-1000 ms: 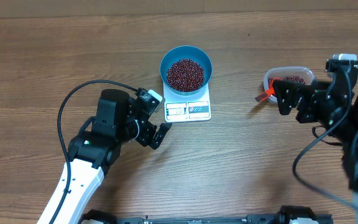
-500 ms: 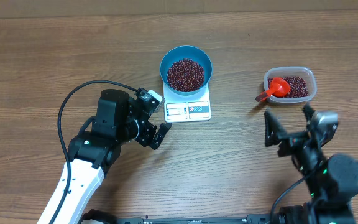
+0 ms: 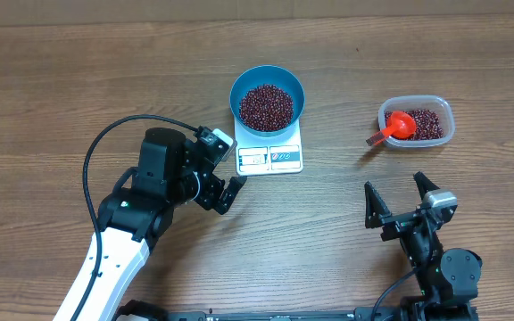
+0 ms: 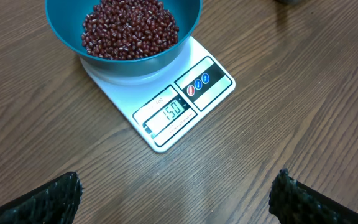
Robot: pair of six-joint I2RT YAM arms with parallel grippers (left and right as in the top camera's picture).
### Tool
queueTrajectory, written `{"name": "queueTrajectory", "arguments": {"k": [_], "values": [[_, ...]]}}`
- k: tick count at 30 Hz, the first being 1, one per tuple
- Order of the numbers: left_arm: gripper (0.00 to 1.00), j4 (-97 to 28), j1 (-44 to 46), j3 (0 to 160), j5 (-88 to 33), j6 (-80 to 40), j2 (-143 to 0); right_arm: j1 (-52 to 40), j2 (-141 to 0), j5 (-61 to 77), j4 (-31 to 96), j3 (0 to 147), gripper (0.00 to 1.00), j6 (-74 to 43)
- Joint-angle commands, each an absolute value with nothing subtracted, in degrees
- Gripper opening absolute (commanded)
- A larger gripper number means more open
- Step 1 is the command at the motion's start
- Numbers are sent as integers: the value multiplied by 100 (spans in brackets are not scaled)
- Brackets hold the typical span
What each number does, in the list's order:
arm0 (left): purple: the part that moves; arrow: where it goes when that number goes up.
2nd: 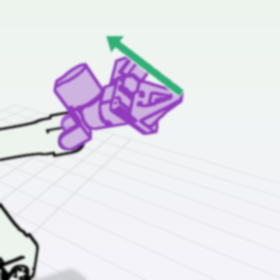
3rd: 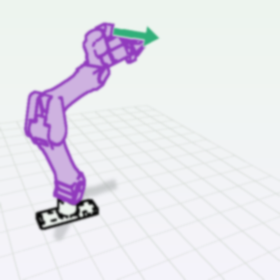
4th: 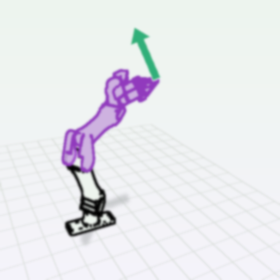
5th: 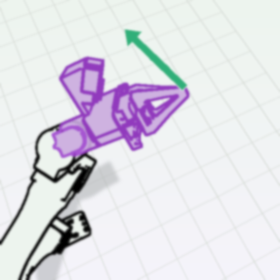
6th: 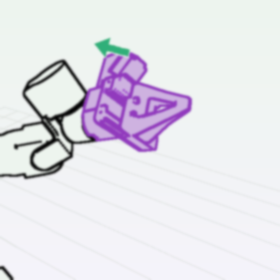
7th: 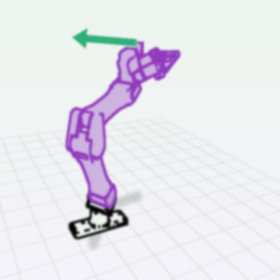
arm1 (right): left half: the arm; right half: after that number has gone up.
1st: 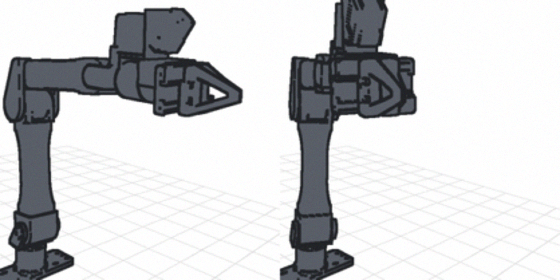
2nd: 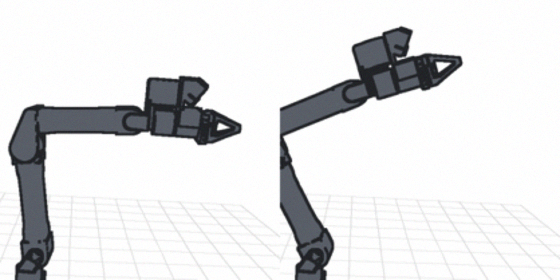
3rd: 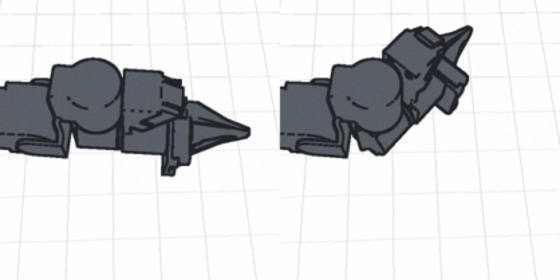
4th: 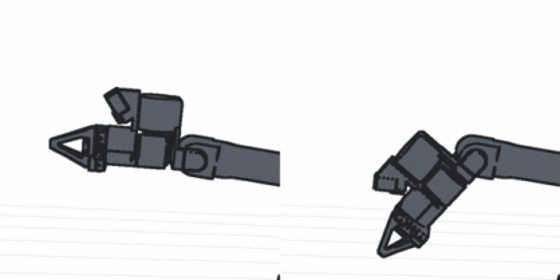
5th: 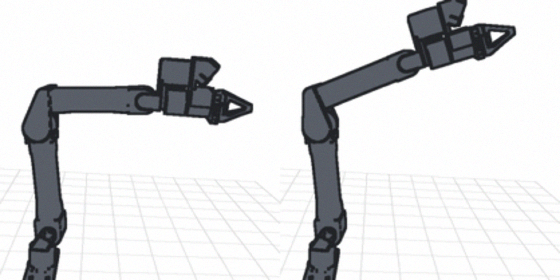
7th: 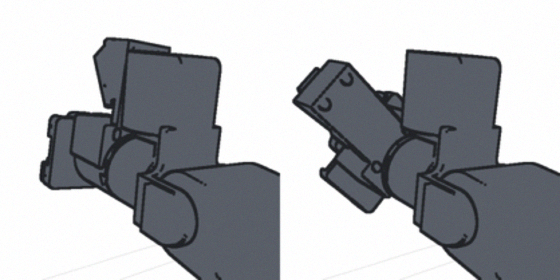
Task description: Scoop item into bowl and weigh 150g on scale
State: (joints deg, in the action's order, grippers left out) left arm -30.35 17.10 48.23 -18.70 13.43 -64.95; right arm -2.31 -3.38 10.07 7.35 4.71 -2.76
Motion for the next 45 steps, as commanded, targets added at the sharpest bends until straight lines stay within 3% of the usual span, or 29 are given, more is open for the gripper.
{"name": "queueTrajectory", "arguments": {"k": [1,45], "values": [[100,-3017,1688,4812,-1909,1264,-6525,-268,-178,943,694,292,100,-250],[100,-3260,1623,4810,-1623,1262,-6160,-268,-16,945,386,49,100,-252]]}}
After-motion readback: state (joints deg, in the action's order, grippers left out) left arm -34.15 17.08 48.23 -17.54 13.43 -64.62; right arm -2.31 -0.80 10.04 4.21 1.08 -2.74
